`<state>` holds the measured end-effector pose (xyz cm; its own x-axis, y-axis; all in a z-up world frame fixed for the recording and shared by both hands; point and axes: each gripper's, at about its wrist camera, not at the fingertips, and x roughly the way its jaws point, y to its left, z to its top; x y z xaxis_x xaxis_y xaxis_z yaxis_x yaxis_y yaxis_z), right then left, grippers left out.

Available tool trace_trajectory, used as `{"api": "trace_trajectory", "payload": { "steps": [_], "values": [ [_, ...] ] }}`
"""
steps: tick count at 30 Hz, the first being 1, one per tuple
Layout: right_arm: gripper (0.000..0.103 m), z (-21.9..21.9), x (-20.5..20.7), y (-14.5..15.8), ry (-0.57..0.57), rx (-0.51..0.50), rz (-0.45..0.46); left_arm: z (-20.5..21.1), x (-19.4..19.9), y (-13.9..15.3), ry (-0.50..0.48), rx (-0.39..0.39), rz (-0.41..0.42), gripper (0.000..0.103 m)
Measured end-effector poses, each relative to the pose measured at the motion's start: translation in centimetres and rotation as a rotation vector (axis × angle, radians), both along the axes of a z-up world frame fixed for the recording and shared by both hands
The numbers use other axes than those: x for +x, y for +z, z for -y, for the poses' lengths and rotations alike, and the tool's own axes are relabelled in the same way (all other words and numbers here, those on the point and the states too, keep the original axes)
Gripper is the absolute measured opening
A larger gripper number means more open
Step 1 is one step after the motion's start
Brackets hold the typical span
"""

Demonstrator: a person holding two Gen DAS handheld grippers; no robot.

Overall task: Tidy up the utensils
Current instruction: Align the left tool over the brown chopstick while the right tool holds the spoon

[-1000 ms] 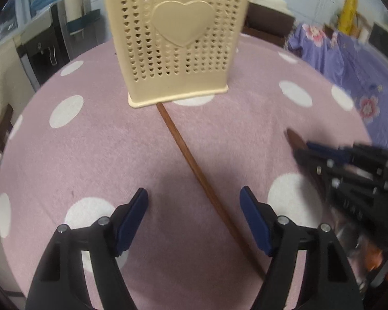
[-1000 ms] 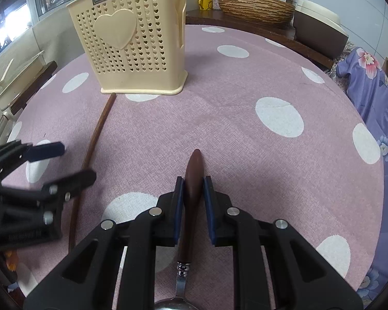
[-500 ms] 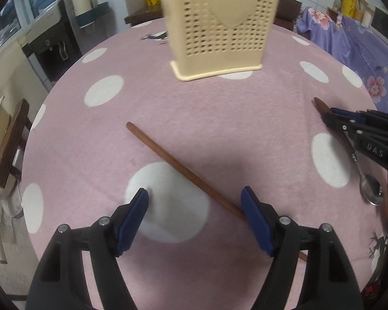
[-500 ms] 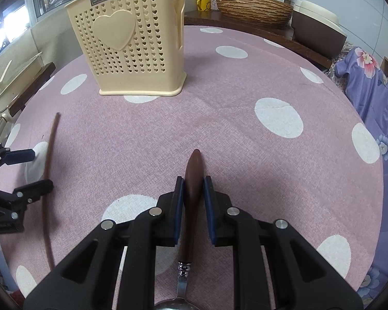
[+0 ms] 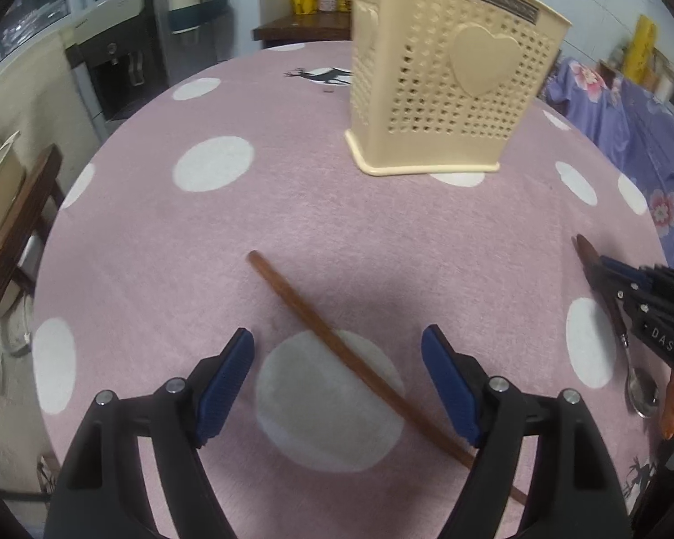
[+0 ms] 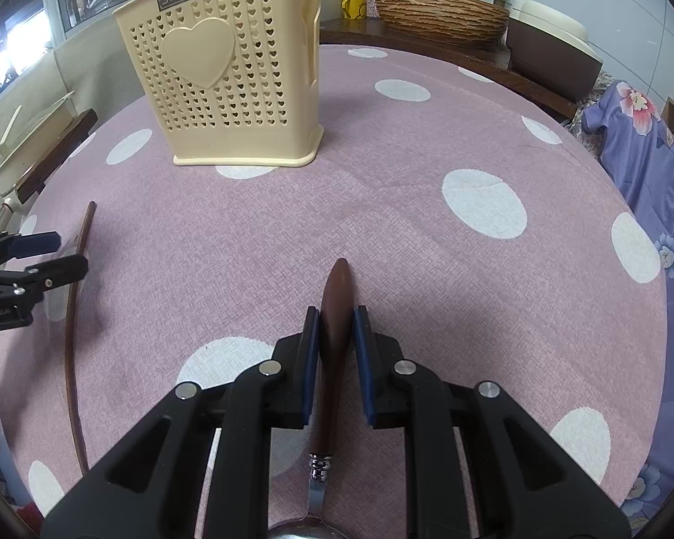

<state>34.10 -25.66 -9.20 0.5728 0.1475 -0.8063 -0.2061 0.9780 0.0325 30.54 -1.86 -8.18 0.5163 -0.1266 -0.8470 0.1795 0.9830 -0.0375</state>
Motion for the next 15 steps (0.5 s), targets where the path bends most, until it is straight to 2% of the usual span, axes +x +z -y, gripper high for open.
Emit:
{"api": "trace_trajectory", "payload": {
  "steps": [3,7,10,12,15],
  "values": [
    [0.017,0.1,0.0,0.0,0.0,0.003,0.0,1.1,0.5,-0.2,-0.082,0.055,0.026,0.067],
    [0.017,0.0,0.0,0.0,-0.002,0.002,0.001,1.7,2.0,0.1,-0.223,0.0,-0.002,0.066],
    [0.017,0.0,0.0,0.0,-0.002,0.0,0.001,2.4,3.6,0.2,-0.262,-0.041,-0.023,0.065],
    [0.017,0.1,0.0,0.0,-0.003,0.002,-0.001,3.6,4.2,0.2,-0.286,-0.048,-0.022,0.065],
    [0.017,0.2,0.1,0.0,-0.003,0.004,-0.004,6.4,4.7,0.0,-0.356,-0.013,-0.022,0.065]
  ]
}}
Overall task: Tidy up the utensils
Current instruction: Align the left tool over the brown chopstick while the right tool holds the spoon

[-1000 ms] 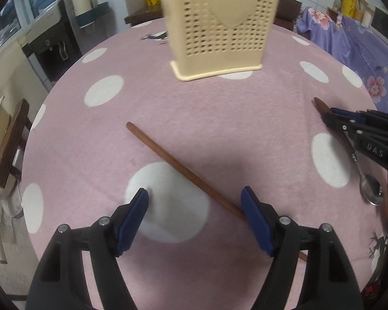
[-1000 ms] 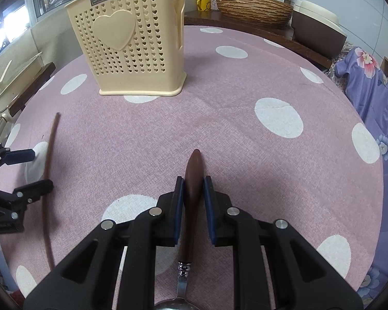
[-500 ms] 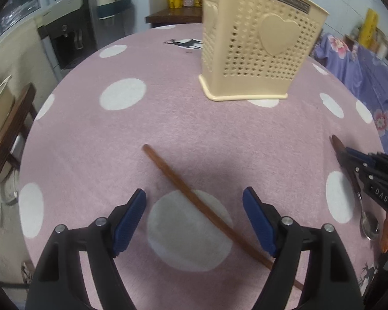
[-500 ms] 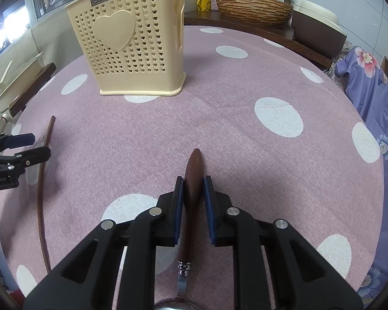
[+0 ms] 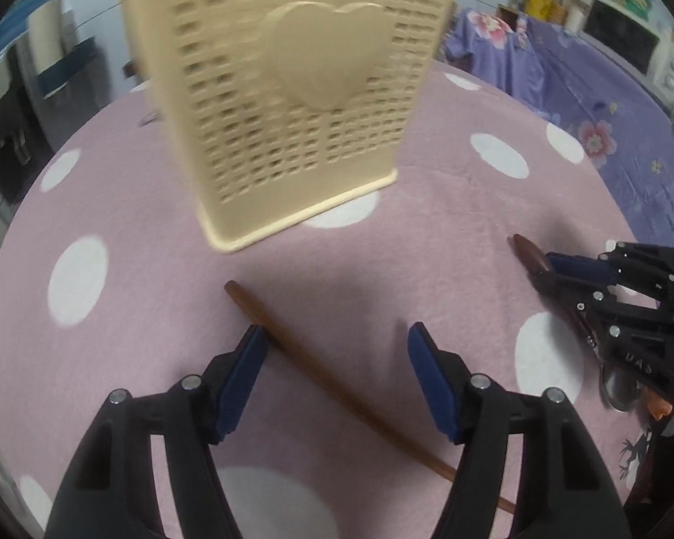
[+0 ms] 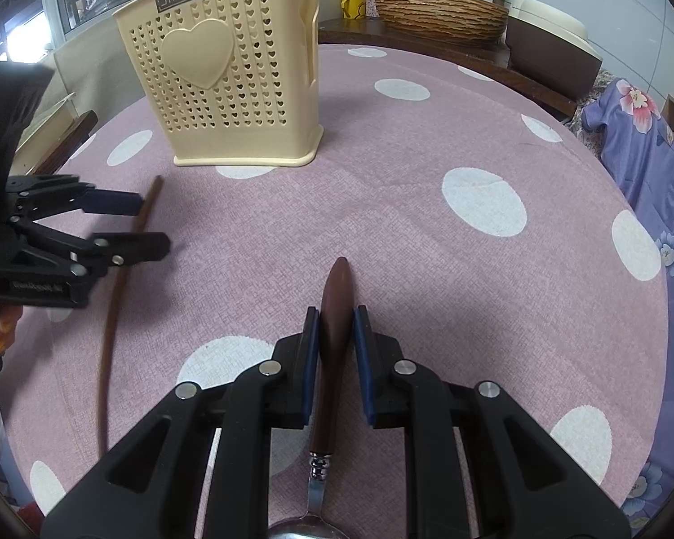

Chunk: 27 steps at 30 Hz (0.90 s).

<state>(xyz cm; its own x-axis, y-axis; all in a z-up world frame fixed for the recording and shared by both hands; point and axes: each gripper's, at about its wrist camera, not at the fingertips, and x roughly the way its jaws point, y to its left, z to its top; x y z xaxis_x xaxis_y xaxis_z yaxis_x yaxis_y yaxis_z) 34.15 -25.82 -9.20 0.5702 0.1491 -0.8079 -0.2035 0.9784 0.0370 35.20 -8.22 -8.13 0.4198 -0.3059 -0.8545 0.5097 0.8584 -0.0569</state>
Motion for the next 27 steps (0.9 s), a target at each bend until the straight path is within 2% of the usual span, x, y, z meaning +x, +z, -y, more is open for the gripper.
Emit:
{"api": "trace_trajectory", "payload": {
  "steps": [4,9,16,18,22,24,27],
  "values": [
    [0.017,0.2,0.1,0.0,0.001,0.011,-0.007,3.1,-1.0,-0.1,-0.069,0.054,0.027,0.065],
    [0.017,0.3,0.1,0.1,0.003,0.018,-0.01,4.0,-3.8,-0.3,0.005,0.142,0.047,0.069],
    [0.016,0.3,0.1,0.0,0.003,0.022,-0.007,6.0,-9.2,-0.3,0.011,0.18,0.098,0.072],
    [0.016,0.3,0.0,0.0,0.003,0.025,-0.009,6.2,-10.1,-0.3,-0.008,0.221,0.122,0.072],
    [0.017,0.4,0.0,0.0,0.004,0.026,-0.01,3.7,-11.0,0.2,-0.021,0.299,0.126,0.074],
    [0.017,0.4,0.0,0.0,0.004,0.029,-0.008,1.6,-11.2,0.4,0.003,0.338,0.128,0.074],
    [0.017,0.5,0.0,0.0,0.002,0.031,-0.008,-1.0,-10.6,0.6,0.055,0.331,0.111,0.073]
  ]
}}
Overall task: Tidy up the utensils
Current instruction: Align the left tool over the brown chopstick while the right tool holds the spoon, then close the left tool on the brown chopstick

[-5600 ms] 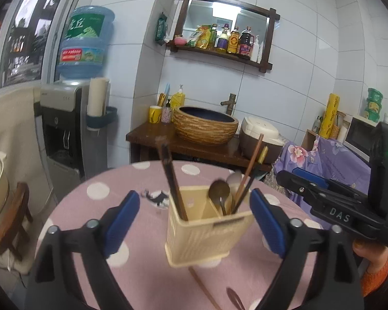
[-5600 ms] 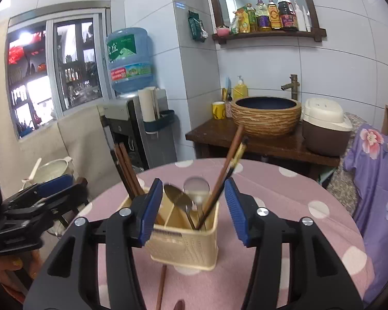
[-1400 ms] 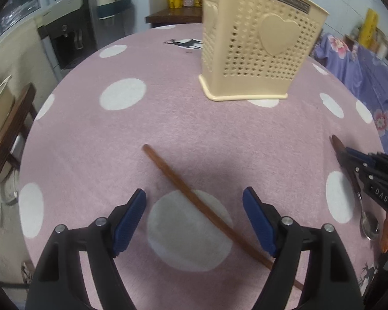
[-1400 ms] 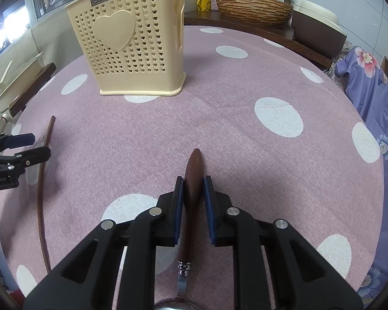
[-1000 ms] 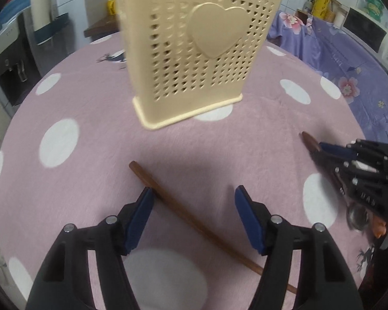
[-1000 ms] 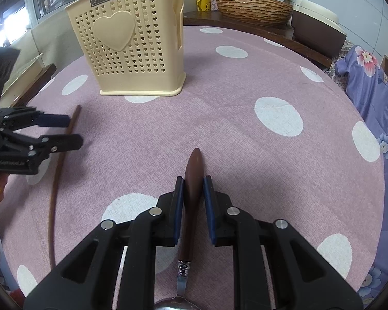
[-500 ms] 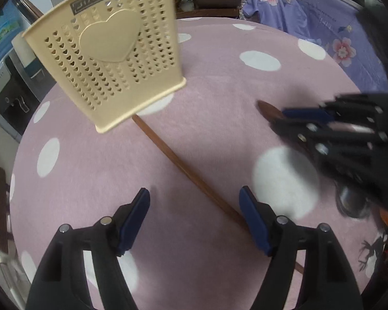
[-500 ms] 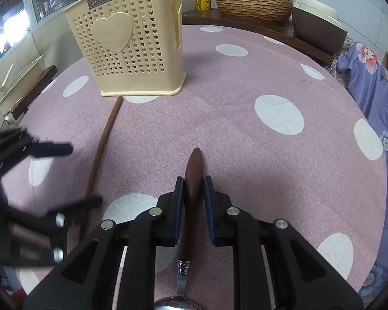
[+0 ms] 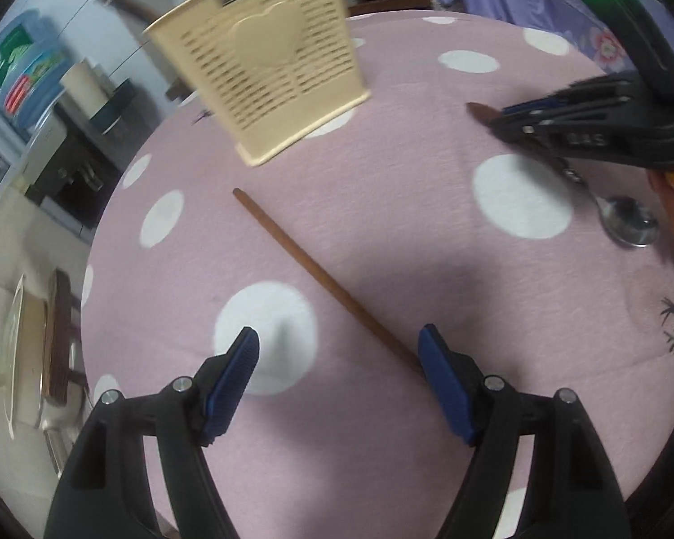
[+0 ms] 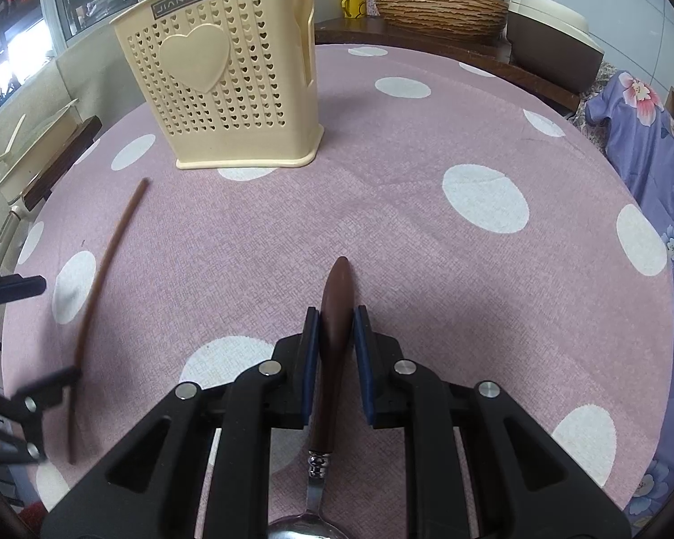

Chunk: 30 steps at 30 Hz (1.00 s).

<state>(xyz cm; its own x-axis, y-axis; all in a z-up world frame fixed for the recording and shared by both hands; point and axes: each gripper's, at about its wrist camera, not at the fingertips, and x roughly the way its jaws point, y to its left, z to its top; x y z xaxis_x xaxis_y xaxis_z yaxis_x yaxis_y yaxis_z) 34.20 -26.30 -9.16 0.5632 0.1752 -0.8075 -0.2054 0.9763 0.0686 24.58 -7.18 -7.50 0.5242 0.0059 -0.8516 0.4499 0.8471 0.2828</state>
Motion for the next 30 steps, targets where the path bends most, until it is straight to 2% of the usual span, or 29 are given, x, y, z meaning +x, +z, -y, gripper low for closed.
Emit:
{"api": "trace_trajectory", "payload": {
  "steps": [4,6,7,8,9,12,13,14,16,18,21,24,30],
  "values": [
    [0.017,-0.1,-0.1,0.0,0.003,-0.005,0.001,-1.8,0.5,-0.2,0.024,-0.002,-0.015,0.074],
    [0.017,-0.1,-0.1,0.0,0.003,-0.002,0.0,-3.2,1.0,0.5,0.052,-0.082,-0.028,0.074],
    [0.017,-0.1,-0.1,0.0,0.002,-0.003,0.0,-3.9,1.6,0.8,0.079,-0.151,-0.035,0.074],
    [0.017,-0.1,-0.1,0.0,0.002,-0.004,0.0,-4.6,2.4,1.1,0.118,-0.196,-0.033,0.074],
    [0.017,-0.1,-0.1,0.0,0.002,-0.006,0.0,-4.9,3.0,1.2,0.156,-0.209,-0.017,0.074],
    [0.017,-0.1,-0.1,0.0,0.001,-0.004,0.001,-6.8,4.5,2.1,0.299,-0.233,0.098,0.075],
    [0.017,-0.1,0.0,0.0,0.001,-0.004,0.001,-7.8,5.2,2.2,0.363,-0.262,0.123,0.074],
    [0.017,-0.1,0.0,0.0,0.0,-0.008,0.001,-8.6,5.9,2.2,0.433,-0.292,0.127,0.073],
    [0.017,-0.2,0.0,0.0,0.001,-0.014,0.002,-9.3,6.8,2.1,0.495,-0.348,0.112,0.07],
    [0.017,-0.2,0.0,-0.1,0.001,-0.013,0.002,-8.4,7.6,1.8,0.511,-0.339,0.116,0.061],
    [0.017,-0.2,0.0,-0.1,0.0,-0.012,0.001,-7.3,8.5,0.7,0.552,-0.344,0.066,0.054],
    [0.017,-0.2,0.0,0.0,0.0,-0.015,0.001,-6.6,9.3,-0.7,0.584,-0.334,0.051,0.048],
    [0.017,-0.3,-0.1,0.0,0.005,-0.023,0.002,-6.0,9.0,-1.5,0.589,-0.29,0.095,0.046]
  ]
}}
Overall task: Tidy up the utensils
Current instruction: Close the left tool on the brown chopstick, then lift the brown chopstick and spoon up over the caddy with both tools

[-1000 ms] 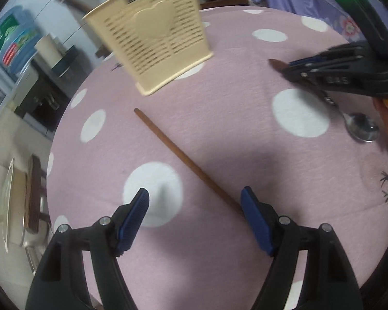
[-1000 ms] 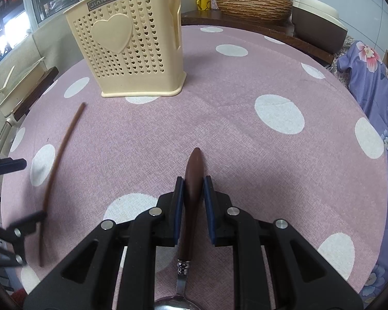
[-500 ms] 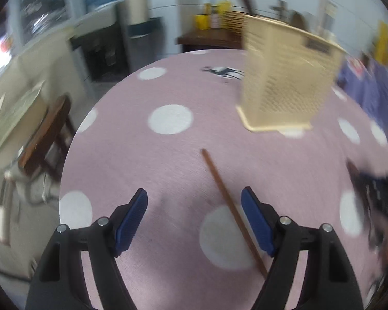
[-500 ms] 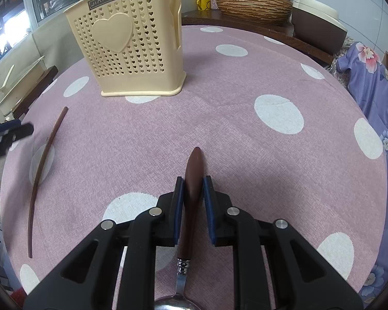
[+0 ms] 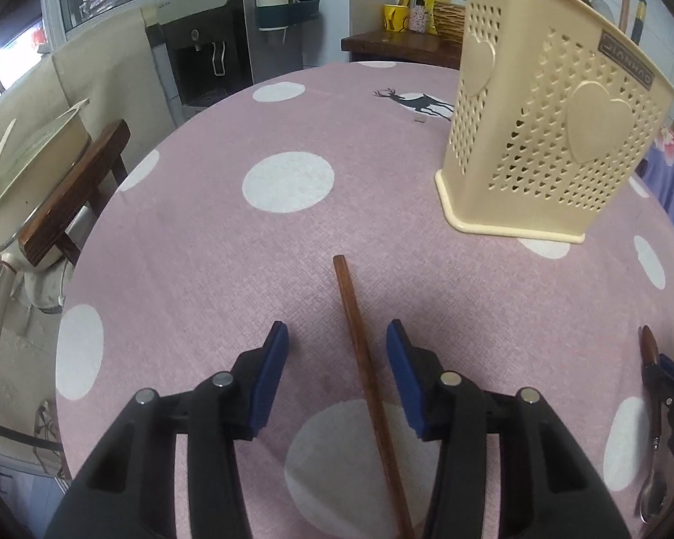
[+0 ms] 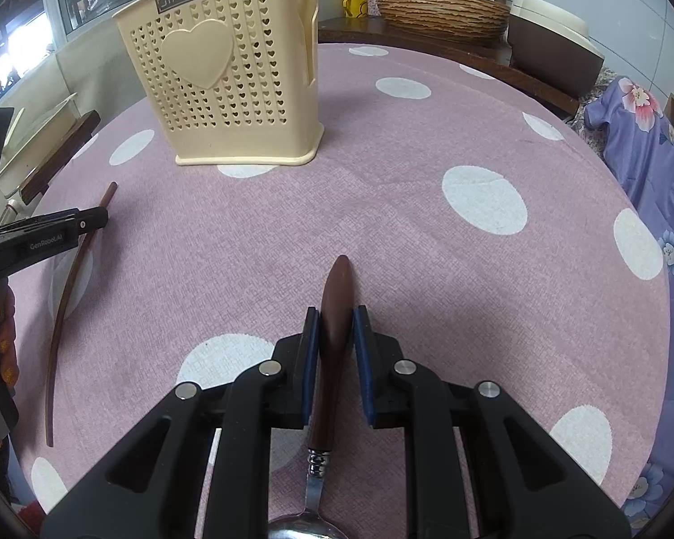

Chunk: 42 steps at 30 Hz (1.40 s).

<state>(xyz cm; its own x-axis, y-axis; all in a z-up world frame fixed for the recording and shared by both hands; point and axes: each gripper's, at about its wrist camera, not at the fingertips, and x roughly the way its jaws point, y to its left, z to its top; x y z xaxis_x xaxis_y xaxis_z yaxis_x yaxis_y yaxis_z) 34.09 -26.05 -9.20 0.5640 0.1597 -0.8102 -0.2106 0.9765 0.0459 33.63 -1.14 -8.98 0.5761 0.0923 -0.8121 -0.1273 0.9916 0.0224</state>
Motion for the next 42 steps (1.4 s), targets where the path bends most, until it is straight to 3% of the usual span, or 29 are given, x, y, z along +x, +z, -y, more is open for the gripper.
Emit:
{"api": "trace_trajectory", "payload": {
  "steps": [11,13,15,19,37,42],
  "values": [
    [0.017,-0.4,0.0,0.0,-0.002,-0.023,0.007,0.1,1.5,0.3,-0.052,0.005,0.002,0.038],
    [0.017,-0.5,0.0,0.0,-0.003,-0.028,0.006,0.3,1.6,0.4,-0.063,0.006,0.0,0.034],
    [0.017,-0.6,0.0,0.0,-0.002,-0.039,0.009,0.5,1.5,0.4,-0.068,0.009,0.003,0.022],
    [0.016,-0.7,0.0,0.0,-0.002,-0.043,0.01,0.8,1.3,0.4,-0.071,0.014,0.012,0.012],
    [0.016,-0.4,-0.1,0.1,0.017,-0.009,0.041,0.1,1.7,1.0,-0.108,-0.089,0.008,0.01],
    [0.016,-0.2,-1.0,1.8,0.035,0.042,0.104,0.4,0.4,2.9,-0.143,-0.137,0.069,0.009]
  ]
}}
